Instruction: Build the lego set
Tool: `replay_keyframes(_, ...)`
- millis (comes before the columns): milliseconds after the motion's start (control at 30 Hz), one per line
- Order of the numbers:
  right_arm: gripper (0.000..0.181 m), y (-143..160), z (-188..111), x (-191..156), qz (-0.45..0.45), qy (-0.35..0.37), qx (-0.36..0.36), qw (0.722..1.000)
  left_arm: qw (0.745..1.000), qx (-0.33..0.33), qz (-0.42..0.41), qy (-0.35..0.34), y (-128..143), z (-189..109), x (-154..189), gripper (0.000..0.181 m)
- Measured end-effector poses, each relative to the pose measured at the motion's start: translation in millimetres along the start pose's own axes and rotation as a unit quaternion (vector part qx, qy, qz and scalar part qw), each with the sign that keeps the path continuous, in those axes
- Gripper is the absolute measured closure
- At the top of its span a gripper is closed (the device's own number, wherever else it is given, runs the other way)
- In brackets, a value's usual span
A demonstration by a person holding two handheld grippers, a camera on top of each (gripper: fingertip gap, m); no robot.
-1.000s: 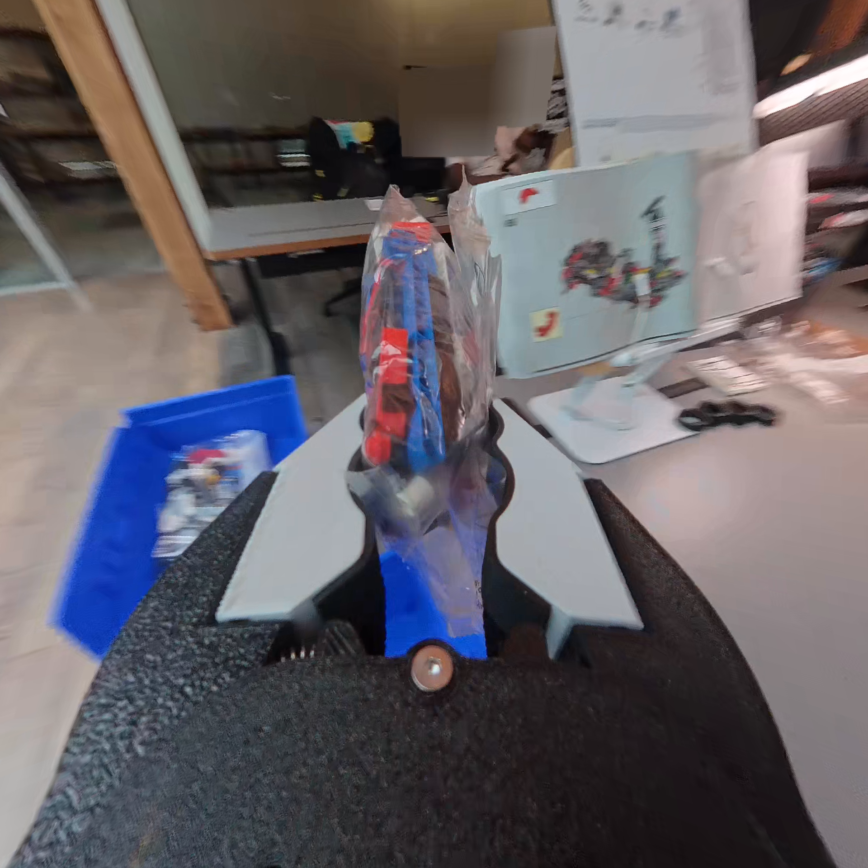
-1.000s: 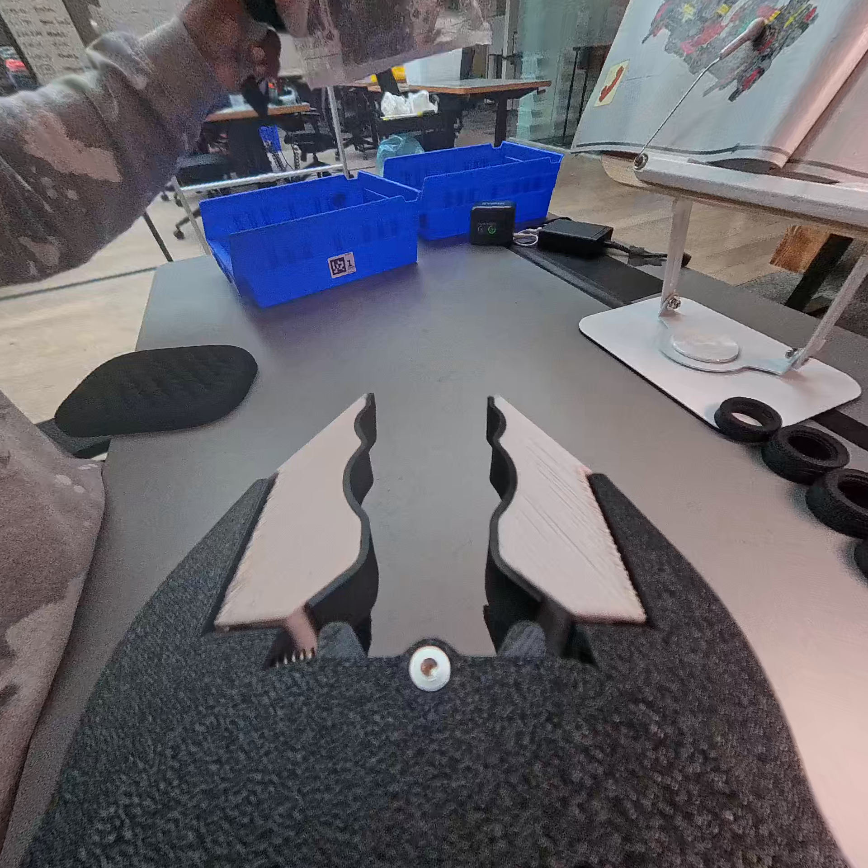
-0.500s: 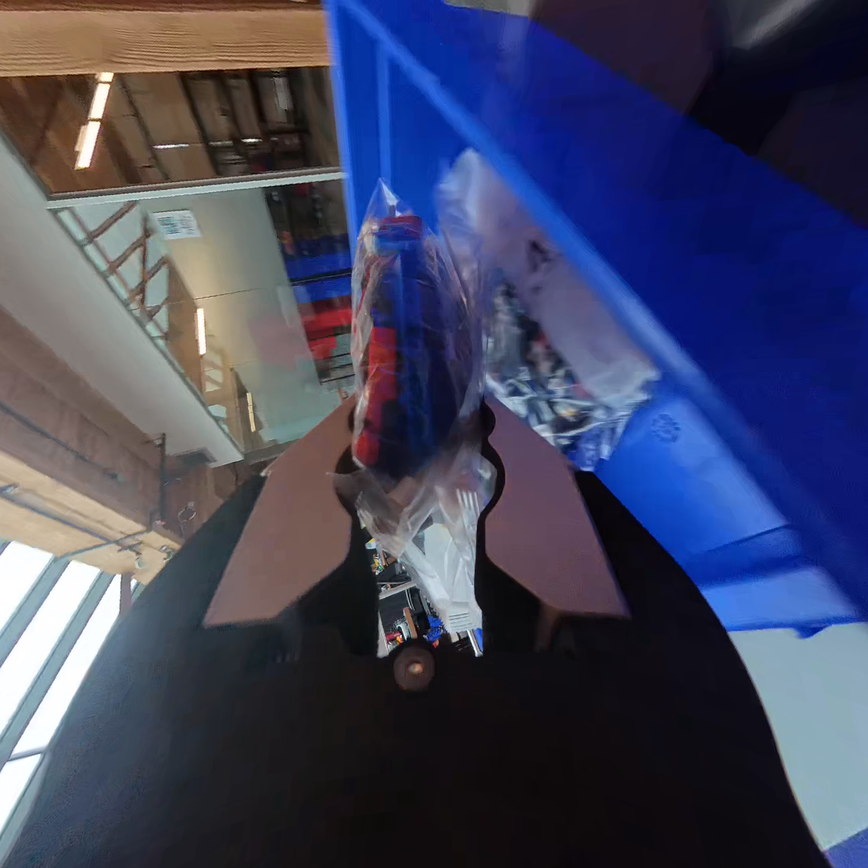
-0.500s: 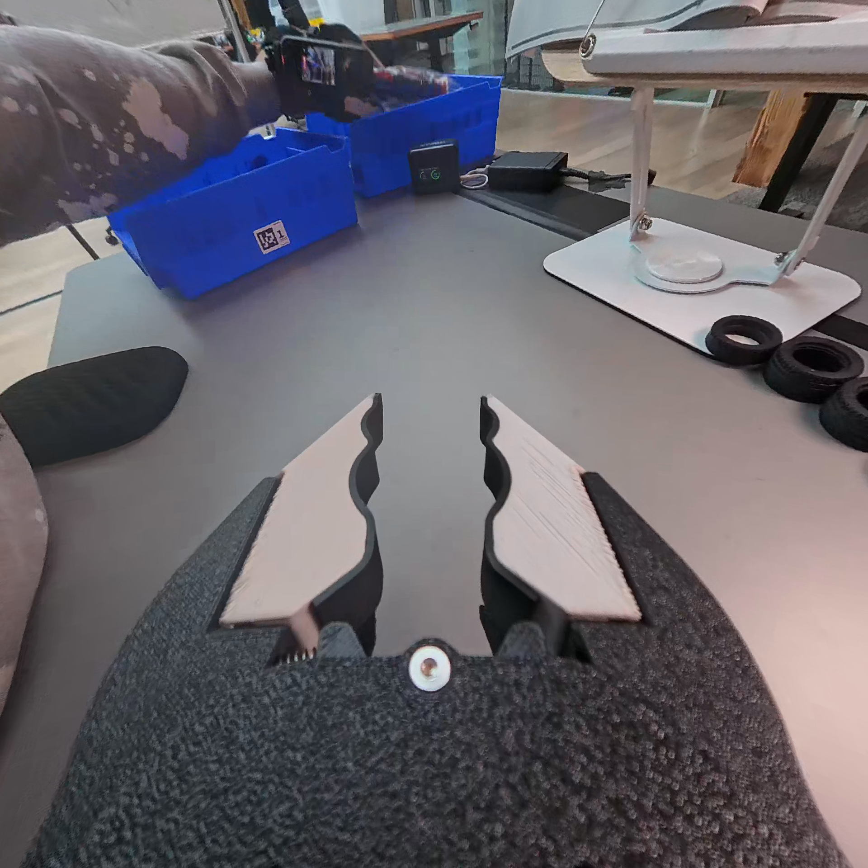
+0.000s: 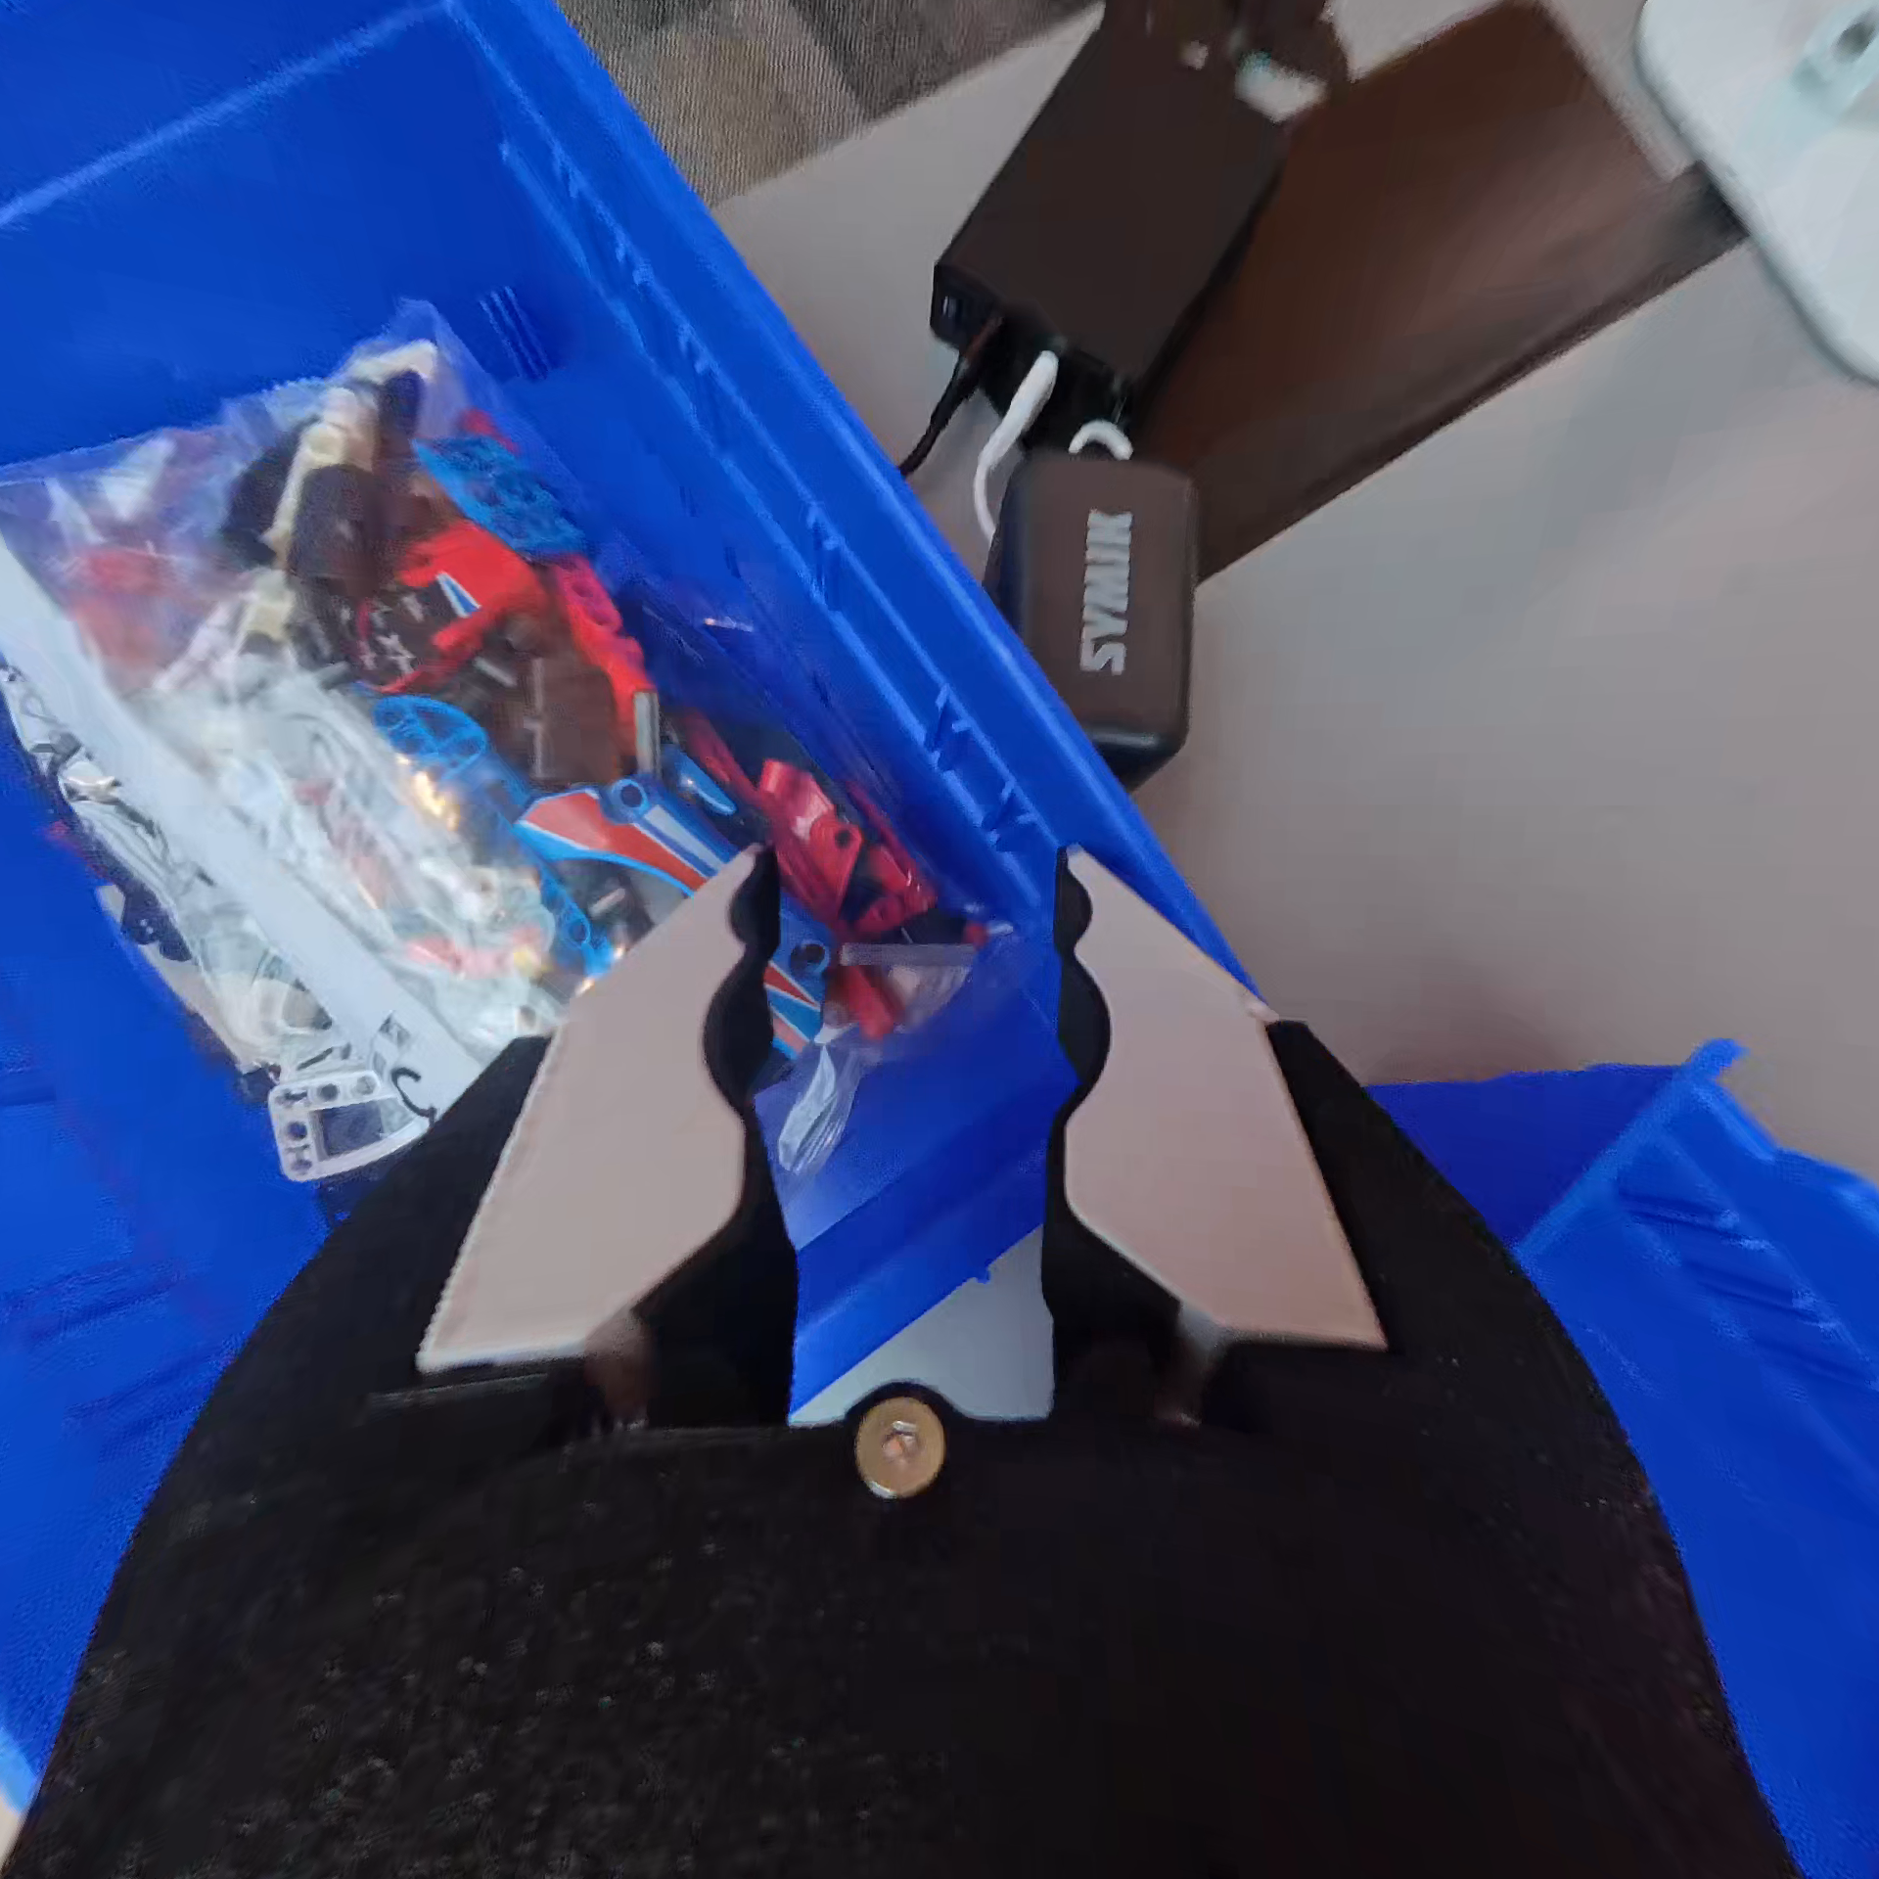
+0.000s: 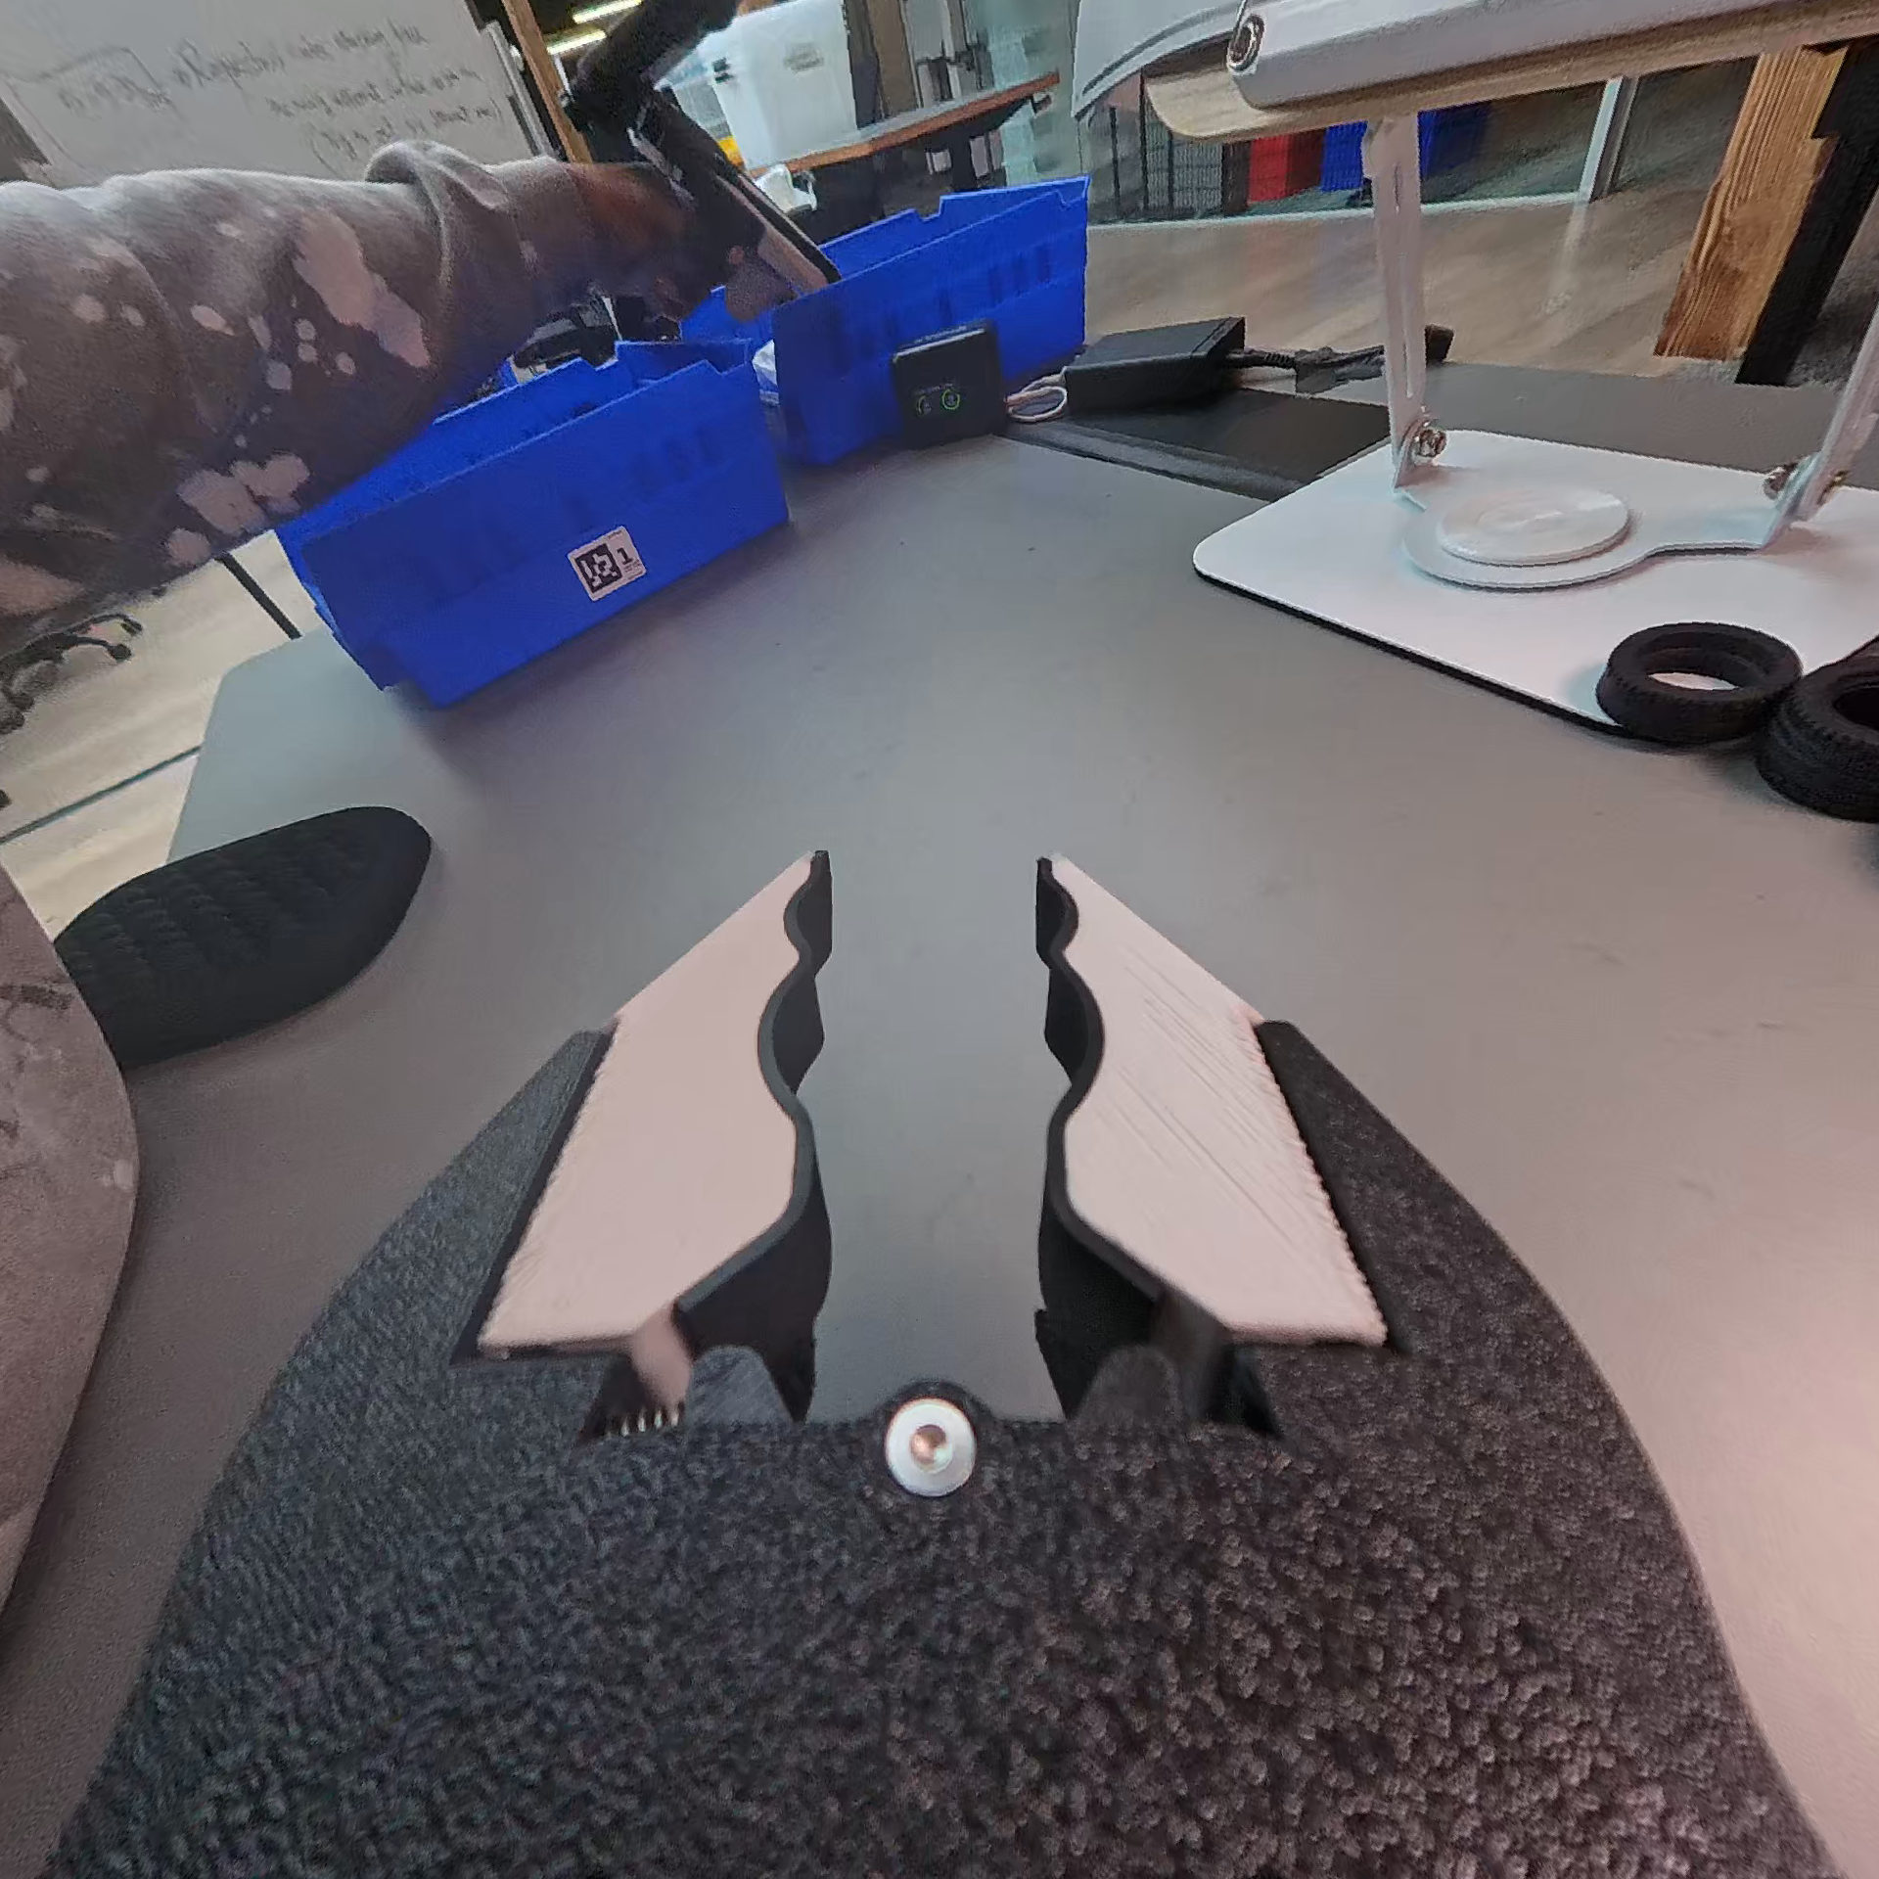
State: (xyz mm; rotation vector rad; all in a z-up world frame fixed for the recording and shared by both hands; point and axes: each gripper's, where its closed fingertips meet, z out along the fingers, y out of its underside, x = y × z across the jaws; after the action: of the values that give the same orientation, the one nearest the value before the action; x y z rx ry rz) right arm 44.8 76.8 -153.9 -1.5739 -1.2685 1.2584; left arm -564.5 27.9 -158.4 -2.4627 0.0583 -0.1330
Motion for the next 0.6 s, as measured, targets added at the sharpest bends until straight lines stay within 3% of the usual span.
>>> replay_keyframes(33, 0.141, 1.4, -0.9, 1.2, 0.003, 0.000, 0.000, 1.000, 0.999, 0.030, -0.018, 0.015, -8.9, -10.2, 0.4, 0.124)
replay_keyframes(133, 0.141, 2.2, -2.7, 6.9, 0.021, 0.001, 0.007, 1.000, 0.989, 0.127, -0.068, -0.011, -36.1, -42.3, -22.2, 0.122)
replay_keyframes(200, 0.141, -0.5, -2.1, 9.4, 0.030, 0.000, 0.014, 0.999, 0.981, 0.143, -0.103, -0.077, -36.3, -53.2, -51.1, 0.128)
replay_keyframes(267, 0.142, -2.9, 0.3, 10.5, 0.033, -0.001, 0.019, 0.999, 0.981, 0.106, -0.121, -0.111, -22.9, -46.9, -65.5, 0.130)
replay_keyframes(400, 0.142, -2.5, 6.4, 7.9, 0.030, -0.006, 0.014, 0.999, 0.980, -0.042, -0.113, -0.156, 21.9, -7.7, -76.4, 0.140)
replay_keyframes(600, 0.142, -3.2, 7.2, 5.6, 0.029, -0.007, 0.015, 0.999, 0.977, -0.031, -0.102, -0.183, 15.5, 10.3, -80.0, 0.144)
